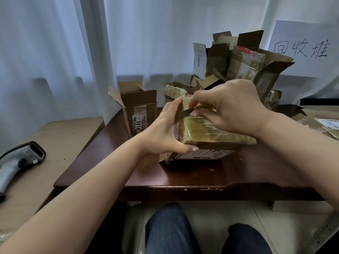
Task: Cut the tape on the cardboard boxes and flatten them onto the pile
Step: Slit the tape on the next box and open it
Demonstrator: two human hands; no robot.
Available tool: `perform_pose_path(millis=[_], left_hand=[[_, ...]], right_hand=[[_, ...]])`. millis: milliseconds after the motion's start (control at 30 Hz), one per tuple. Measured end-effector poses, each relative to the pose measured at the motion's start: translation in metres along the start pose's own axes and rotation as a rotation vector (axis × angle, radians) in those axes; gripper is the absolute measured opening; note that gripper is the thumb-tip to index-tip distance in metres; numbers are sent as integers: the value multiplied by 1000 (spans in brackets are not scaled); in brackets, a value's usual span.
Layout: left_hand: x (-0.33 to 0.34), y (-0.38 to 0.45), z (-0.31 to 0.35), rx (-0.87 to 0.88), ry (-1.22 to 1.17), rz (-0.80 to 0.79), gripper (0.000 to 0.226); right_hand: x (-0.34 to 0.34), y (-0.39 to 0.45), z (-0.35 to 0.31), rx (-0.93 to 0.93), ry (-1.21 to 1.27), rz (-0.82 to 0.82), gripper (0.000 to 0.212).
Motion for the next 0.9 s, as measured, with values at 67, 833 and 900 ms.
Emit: perform_pose_path(millis=[67, 833, 900], left_hand=[[0, 0, 0, 1, 4, -3, 121], [-4, -2, -8, -38, -21, -20, 116], [-4, -3, -8, -31, -34, -23, 116]], right_hand=[[0, -2, 2, 11, 19, 11, 22], [2, -8, 0, -69, -58, 37, 23], [3, -13, 0, -84, -50, 48, 25]])
Point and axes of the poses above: each hand's wrist, its own y-axis towards the middle knuckle, its own x-axis out of the palm, z = x × y, the point moved 4 cm from there along y, towards the middle knuckle, and after that the axes turned 2 degrees about x, right-handed, at the moved point
